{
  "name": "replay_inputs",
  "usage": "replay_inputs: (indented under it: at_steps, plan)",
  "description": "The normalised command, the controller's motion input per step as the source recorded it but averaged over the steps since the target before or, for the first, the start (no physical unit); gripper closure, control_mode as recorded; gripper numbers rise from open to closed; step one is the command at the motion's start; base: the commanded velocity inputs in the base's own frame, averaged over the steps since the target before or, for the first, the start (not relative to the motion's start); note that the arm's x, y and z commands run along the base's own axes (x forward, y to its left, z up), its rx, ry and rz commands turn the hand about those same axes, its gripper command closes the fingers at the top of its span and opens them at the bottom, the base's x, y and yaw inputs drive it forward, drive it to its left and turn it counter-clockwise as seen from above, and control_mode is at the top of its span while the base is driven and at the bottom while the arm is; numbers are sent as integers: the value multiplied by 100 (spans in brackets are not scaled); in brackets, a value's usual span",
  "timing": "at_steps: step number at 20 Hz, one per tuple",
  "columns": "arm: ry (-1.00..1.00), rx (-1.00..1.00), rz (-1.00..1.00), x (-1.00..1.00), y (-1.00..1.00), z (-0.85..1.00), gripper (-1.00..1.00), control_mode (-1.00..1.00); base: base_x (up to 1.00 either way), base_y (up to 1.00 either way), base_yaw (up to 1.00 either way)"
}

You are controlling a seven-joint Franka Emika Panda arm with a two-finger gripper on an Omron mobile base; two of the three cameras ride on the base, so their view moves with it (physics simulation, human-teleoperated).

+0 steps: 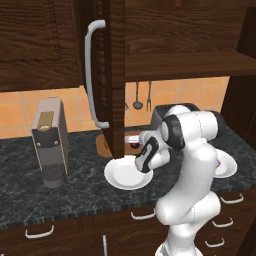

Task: From the different types of pastries on the counter, select a croissant and place it on the cutting board. Then retrieve a jar of jam from the cabinet and place it alongside the croissant on the cutting board.

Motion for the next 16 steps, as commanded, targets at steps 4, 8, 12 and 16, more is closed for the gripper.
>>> replay_inputs:
  at_steps: [4,8,12,16]
  plan:
    - [-3,0,-1,-47,0,21,-100,-100,0,0,0]
    - [5,0,0,-60,0,26,-100,-100,0,0,0]
    - [2,0,-2,-92,0,13,-100,-100,0,0,0]
    - [4,0,-5,-100,0,0,-100,-100,0,0,0]
